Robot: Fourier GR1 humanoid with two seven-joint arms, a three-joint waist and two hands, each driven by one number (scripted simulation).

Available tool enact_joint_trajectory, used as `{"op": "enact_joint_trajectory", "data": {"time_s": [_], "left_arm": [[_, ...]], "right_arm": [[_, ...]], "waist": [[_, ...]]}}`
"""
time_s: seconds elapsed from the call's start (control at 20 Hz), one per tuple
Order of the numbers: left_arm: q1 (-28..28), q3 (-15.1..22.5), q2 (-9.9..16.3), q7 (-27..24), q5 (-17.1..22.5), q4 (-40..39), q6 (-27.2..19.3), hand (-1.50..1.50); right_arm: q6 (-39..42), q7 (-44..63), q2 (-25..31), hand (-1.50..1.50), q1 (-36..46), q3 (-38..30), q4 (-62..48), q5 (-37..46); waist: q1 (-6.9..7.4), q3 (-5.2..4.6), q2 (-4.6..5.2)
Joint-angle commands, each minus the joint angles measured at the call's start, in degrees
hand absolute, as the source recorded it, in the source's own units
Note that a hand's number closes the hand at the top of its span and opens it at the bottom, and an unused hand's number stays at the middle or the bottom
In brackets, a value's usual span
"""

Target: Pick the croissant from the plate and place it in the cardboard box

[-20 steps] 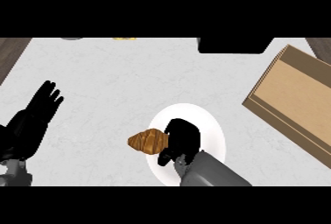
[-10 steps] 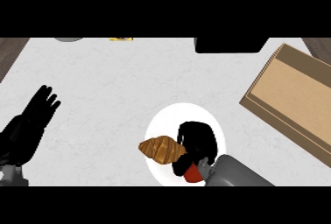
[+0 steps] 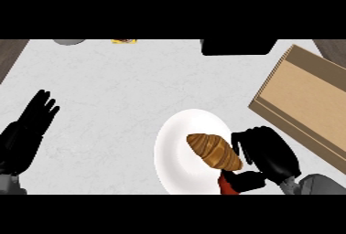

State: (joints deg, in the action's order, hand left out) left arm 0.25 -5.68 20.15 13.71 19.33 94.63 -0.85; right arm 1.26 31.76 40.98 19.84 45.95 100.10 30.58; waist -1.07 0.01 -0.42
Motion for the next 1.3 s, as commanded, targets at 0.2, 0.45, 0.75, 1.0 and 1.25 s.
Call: {"op": "enact_joint_trajectory", "data": {"time_s": [0.2,0.45,0.75,1.0,1.25], "left_arm": [[-0.9,-0.9,-0.5,-0.7,-0.6,-1.2,-0.1,0.00],[0.5,-0.4,-1.9,-0.9,-1.4,-0.6,-0.9,0.00],[-1.1,-1.7,-0.8,-0.2,0.1,-2.1,1.9,0.00],[-0.7,-2.3,-0.7,-1.4,-0.8,-2.5,3.1,0.00],[-1.9,-1.5,-2.6,-0.1,-2.4,-1.5,1.8,0.00]], "right_arm": [[-1.2,-0.2,13.2,1.50,-5.1,-12.2,25.3,-2.2],[-1.6,6.6,15.9,1.50,-5.7,-25.7,32.9,-6.8],[2.5,11.3,17.6,1.50,-6.0,-41.2,32.5,-13.7],[5.9,5.0,17.4,1.50,-7.0,-51.6,24.1,-17.0],[9.2,-2.2,15.1,1.50,-5.0,-51.2,14.8,-11.7]], "waist": [[-1.36,-0.06,-0.20],[-0.79,-0.02,-0.07],[0.14,-0.02,0.25],[0.64,0.00,0.37],[1.33,-0.01,0.49]]}}
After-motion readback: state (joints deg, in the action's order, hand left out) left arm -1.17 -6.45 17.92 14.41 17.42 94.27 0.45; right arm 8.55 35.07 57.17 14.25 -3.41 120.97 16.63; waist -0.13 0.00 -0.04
